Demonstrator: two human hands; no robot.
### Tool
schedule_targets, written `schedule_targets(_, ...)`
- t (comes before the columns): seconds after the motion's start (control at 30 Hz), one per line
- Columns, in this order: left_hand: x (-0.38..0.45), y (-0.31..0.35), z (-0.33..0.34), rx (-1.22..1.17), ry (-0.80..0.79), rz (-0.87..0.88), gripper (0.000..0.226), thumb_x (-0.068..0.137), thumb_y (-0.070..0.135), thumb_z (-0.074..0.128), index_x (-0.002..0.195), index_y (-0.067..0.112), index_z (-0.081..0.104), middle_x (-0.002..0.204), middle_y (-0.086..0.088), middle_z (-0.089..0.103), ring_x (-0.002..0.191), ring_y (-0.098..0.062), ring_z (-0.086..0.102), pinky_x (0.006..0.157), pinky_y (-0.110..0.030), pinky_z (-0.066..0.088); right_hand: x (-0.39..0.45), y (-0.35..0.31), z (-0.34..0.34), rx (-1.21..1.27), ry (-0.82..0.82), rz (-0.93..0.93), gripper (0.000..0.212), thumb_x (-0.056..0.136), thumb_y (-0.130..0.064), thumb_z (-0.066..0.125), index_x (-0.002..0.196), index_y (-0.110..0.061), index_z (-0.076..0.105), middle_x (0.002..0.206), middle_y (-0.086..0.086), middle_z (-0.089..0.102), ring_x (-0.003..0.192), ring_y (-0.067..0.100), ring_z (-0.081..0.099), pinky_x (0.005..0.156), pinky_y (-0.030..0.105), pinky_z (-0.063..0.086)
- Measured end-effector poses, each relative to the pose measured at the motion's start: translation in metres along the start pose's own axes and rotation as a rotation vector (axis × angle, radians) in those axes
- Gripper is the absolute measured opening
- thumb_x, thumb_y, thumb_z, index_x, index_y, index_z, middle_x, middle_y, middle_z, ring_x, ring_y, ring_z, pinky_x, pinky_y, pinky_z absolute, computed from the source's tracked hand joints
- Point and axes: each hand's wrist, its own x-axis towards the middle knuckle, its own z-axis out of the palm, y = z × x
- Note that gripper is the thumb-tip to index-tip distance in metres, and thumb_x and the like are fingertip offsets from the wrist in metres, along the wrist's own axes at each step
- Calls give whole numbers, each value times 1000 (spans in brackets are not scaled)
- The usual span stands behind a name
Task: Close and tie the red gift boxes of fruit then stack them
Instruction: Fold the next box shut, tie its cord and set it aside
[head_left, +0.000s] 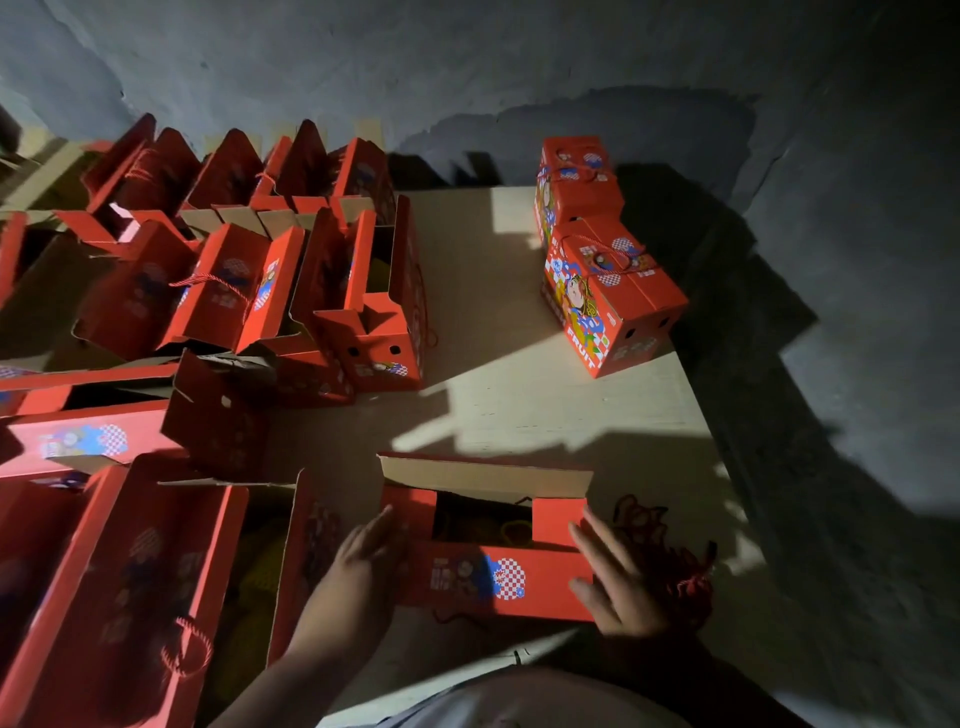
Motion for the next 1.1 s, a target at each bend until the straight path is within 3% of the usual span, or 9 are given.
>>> schedule_targets(0.1,23,-4,-10,-89,94,-83,57,82,32,68,137,29,56,132,4,58,121,-15,55,96,-29,44,15,3,1,238,168,166,81,96,-31,70,161,-27,21,166,-7,19,154,7,18,121,23,15)
schedule_targets(0.2,42,-6,-19,-125,10,-250,98,75,30,79,157,27,26,147,-6,48,132,-28,50,103,-39,45,42,-2,-10,476,149,211,98,90,-34,78,163,-35,12,162,-21,15,150,-2,16,120,27,20)
schedule_targets(0.33,57,-9,-28,-183,-109,-217,143,63,16,94,162,31,-9,161,-13,30,137,-32,47,106,-43,48,57,-6,-17,534,136,154,56,87,-56,73,138,-44,52,139,-43,42,133,-7,43,110,25,36)
schedule_targets(0.43,56,-10,-31,-153,-54,-101,122,64,22,92,161,30,19,155,0,39,136,-20,48,108,-33,44,51,-1,-13,443,175,117,39,82,-71,59,114,-49,62,121,-44,56,116,-23,48,98,16,39)
schedule_targets(0.53,46,-18,-28,-47,-8,-17,84,70,33,85,146,24,50,144,2,55,131,-22,55,105,-25,41,40,8,-6,333,126,21,36,86,-58,64,115,-38,62,133,-28,57,128,-9,50,107,27,43)
schedule_targets(0.67,31,-29,-12,61,-176,81,96,83,51,77,160,20,29,164,4,21,150,-18,27,119,-18,16,31,19,-1,96,63,-119,32,89,-45,66,117,-37,54,153,-22,39,140,-4,37,114,26,35)
schedule_targets(0.83,38,-24,-4,134,-155,89,87,92,76,25,159,21,31,162,-8,22,151,-26,20,120,-28,17,37,16,6,-57,9,-143,61,100,-40,54,157,-34,32,165,-11,21,152,4,20,123,21,17)
schedule_targets(0.97,56,-20,2,175,-219,117,75,97,72,25,162,38,10,170,-4,8,156,-25,5,123,-32,12,44,17,8,-165,-3,-138,61,104,-40,47,160,-41,23,162,-6,24,148,12,29,121,30,31)
schedule_targets(1.1,59,-15,8,263,-256,117,80,96,60,40,155,53,-13,168,-7,10,155,-31,3,121,-41,26,51,15,11,-218,7,-153,61,106,-37,45,160,-44,18,161,-2,23,146,17,31,114,34,41)
